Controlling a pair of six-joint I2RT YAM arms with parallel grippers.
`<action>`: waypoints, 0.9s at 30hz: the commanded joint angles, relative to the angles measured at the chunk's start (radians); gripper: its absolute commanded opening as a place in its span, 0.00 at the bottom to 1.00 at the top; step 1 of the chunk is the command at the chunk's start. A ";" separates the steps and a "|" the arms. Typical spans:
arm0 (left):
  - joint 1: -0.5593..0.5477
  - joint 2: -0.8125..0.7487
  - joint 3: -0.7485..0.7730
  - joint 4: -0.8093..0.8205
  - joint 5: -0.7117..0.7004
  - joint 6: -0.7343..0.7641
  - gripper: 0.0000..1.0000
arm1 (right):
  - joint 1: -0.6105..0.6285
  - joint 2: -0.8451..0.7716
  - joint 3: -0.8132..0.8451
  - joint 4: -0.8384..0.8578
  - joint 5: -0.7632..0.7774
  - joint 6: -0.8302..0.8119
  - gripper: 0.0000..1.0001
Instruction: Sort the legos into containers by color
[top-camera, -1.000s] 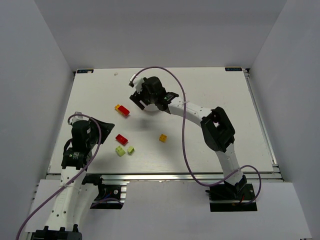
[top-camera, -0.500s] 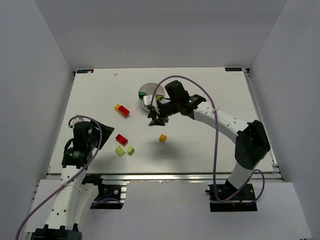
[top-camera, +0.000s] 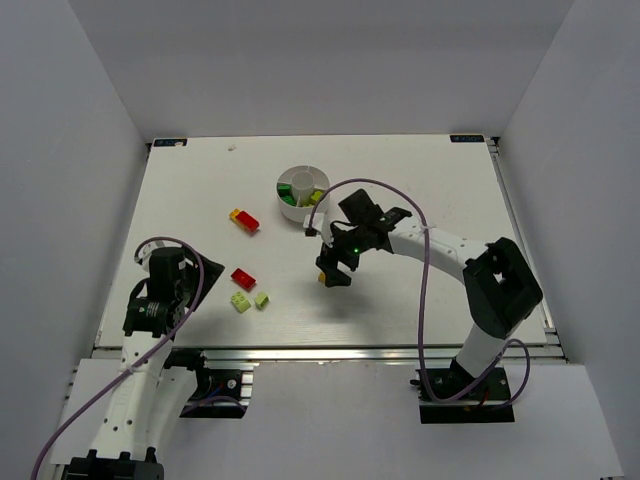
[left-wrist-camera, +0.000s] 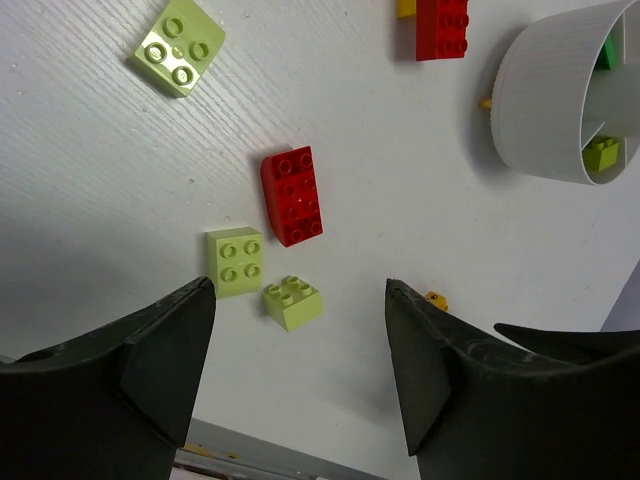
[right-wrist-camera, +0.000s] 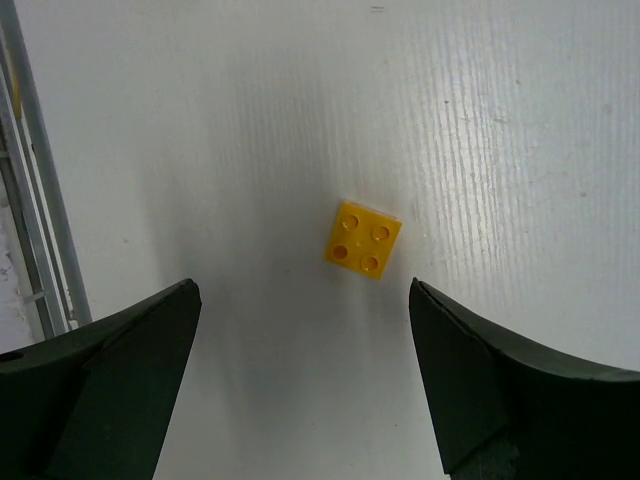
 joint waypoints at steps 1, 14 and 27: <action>0.002 -0.014 0.032 -0.012 -0.024 0.012 0.78 | -0.026 -0.069 -0.059 0.028 -0.041 -0.021 0.89; 0.002 -0.025 0.018 0.006 -0.014 0.015 0.78 | -0.058 0.018 -0.075 0.206 -0.036 -0.020 0.87; 0.002 -0.039 -0.002 0.014 -0.014 0.000 0.78 | -0.008 0.112 -0.018 0.195 0.000 0.063 0.83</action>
